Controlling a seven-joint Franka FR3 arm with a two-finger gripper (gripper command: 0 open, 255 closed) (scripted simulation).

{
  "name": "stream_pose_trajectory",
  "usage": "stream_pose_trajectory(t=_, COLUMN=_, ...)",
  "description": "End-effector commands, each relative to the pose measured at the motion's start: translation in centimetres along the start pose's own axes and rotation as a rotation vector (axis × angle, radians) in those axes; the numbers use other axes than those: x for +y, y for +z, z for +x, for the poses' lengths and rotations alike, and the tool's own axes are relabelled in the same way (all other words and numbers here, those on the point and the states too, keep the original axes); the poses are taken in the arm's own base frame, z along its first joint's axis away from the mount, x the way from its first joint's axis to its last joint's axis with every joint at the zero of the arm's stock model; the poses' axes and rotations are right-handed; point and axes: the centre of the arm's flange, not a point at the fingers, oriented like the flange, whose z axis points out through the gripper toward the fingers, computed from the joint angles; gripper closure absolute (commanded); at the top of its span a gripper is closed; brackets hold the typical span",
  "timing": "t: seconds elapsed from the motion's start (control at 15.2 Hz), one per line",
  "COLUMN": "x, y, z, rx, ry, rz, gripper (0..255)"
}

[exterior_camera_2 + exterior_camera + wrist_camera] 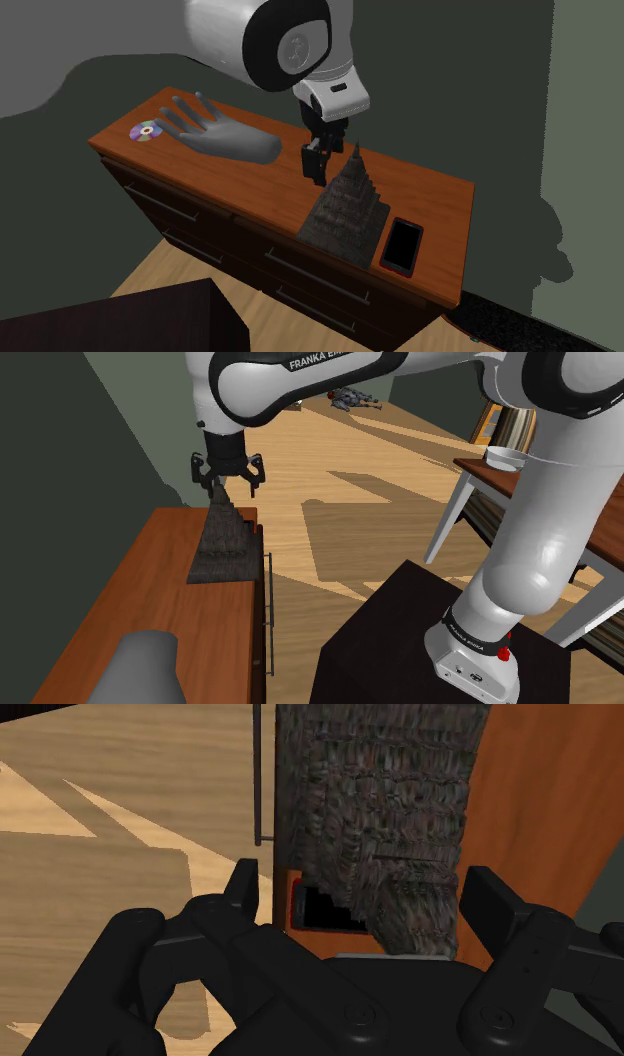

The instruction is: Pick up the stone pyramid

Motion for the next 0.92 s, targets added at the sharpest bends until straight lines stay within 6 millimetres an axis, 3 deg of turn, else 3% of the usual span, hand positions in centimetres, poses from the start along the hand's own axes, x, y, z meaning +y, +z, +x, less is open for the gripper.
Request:
stream_pose_trajectory(t=0.0, x=-2.6, y=1.5, z=0.6, rx=0.007, ry=0.043, rz=-0.008, gripper=0)
stream_pose_trajectory(t=0.13, x=-4.0, y=2.1, z=1.1, rx=0.011, ry=0.065, rz=-0.012, gripper=0)
stream_pose_trajectory(t=0.59, x=-4.0, y=6.1, z=0.7, rx=0.011, ry=0.065, rz=-0.012, gripper=0)
stream_pose_trajectory(t=0.73, x=-4.0, y=6.1, z=0.7, rx=0.011, ry=0.065, rz=-0.012, gripper=0)
stream_pose_trajectory(t=0.79, x=-4.0, y=6.1, z=0.6, rx=0.011, ry=0.065, rz=-0.012, gripper=255)
stream_pose_trajectory(t=0.86, x=-4.0, y=6.1, z=0.6, rx=0.011, ry=0.065, rz=-0.012, gripper=255)
